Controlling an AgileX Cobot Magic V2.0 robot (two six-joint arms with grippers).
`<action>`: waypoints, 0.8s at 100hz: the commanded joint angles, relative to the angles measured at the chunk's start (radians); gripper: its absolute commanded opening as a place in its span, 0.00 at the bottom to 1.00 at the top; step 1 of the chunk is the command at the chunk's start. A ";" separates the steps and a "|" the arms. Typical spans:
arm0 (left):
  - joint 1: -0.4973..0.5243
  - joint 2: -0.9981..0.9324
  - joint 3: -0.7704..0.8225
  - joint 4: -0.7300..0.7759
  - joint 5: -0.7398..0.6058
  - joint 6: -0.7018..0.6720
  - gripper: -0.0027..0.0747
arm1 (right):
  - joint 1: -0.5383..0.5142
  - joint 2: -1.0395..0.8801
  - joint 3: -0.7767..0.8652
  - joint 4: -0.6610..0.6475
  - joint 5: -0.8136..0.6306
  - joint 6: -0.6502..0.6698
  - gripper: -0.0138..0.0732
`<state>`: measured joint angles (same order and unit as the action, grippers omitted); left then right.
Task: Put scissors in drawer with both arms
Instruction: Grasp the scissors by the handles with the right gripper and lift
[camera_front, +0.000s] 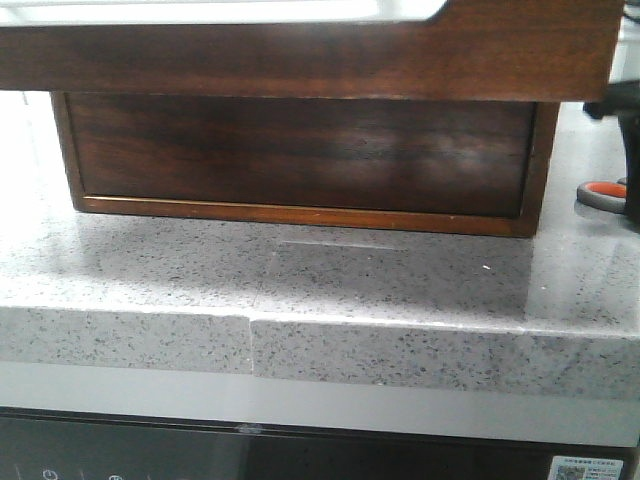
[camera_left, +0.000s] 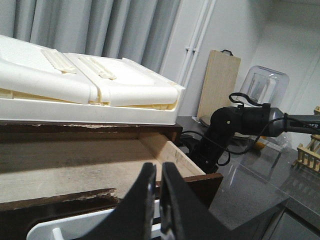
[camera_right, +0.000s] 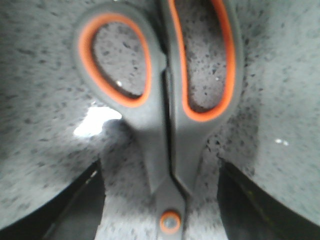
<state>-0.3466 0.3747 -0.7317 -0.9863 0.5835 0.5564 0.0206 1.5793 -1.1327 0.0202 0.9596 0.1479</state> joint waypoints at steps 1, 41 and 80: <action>0.001 0.006 -0.034 -0.042 -0.038 0.003 0.01 | 0.000 -0.031 0.011 -0.004 -0.080 0.005 0.65; 0.001 0.006 -0.034 -0.063 -0.038 0.000 0.01 | 0.000 -0.031 0.048 -0.004 -0.132 0.005 0.35; 0.001 0.006 -0.034 -0.065 -0.038 0.000 0.01 | 0.000 -0.185 0.039 -0.004 -0.094 0.005 0.08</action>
<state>-0.3466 0.3747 -0.7317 -1.0072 0.5859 0.5564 0.0206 1.5113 -1.0663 0.0152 0.8687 0.1524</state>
